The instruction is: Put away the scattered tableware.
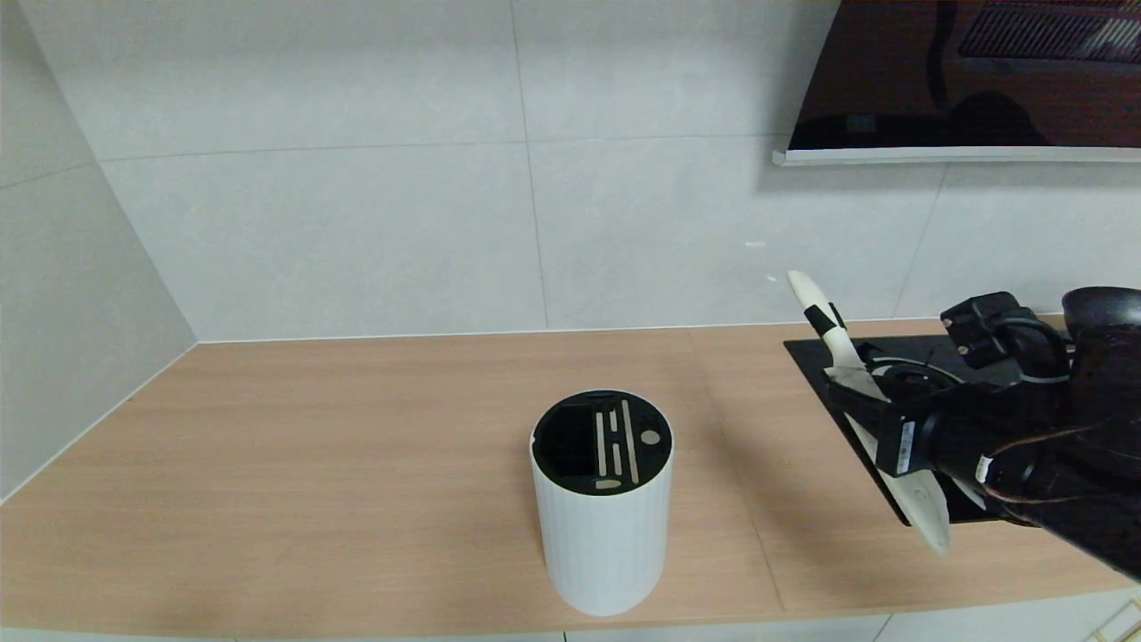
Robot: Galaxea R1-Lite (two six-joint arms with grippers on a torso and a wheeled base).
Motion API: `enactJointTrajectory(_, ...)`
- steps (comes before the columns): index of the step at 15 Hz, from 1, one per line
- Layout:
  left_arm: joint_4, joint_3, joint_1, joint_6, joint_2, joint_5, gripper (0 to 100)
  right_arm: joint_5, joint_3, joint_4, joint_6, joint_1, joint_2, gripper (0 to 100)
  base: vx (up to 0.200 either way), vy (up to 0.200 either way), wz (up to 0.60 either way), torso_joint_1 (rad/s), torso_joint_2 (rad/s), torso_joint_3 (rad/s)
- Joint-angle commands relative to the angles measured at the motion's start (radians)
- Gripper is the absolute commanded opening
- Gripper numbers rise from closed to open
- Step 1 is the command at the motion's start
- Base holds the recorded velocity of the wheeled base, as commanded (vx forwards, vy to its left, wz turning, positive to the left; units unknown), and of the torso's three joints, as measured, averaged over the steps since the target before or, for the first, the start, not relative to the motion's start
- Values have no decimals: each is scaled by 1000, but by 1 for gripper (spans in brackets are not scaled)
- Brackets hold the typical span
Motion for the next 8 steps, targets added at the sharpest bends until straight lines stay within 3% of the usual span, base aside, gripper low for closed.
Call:
enactJointTrajectory(1, 8, -181, -2, -1, 378, -49, 100, 1, -30, 51, 2, 3, -77, 0, 0, 0, 0, 0, 0, 0)
enactJointTrajectory(3, -34, -253, -2, -13, 560, -60, 100, 4, -45, 94, 8, 5, -90, 0, 0, 0, 0, 0, 0, 0)
enactJointTrajectory(5, -195, -311, -3, -65, 793, -65, 100, 9, -78, 106, 8, 6, -73, 0, 0, 0, 0, 0, 0, 0)
enactJointTrajectory(7, -339, -313, -23, -76, 933, -62, 100, 9, -134, 112, 8, 18, -40, 0, 0, 0, 0, 0, 0, 0)
enactJointTrajectory(8, -361, -314, -31, -76, 955, -62, 100, 10, -150, 125, 8, 26, -33, 0, 0, 0, 0, 0, 0, 0)
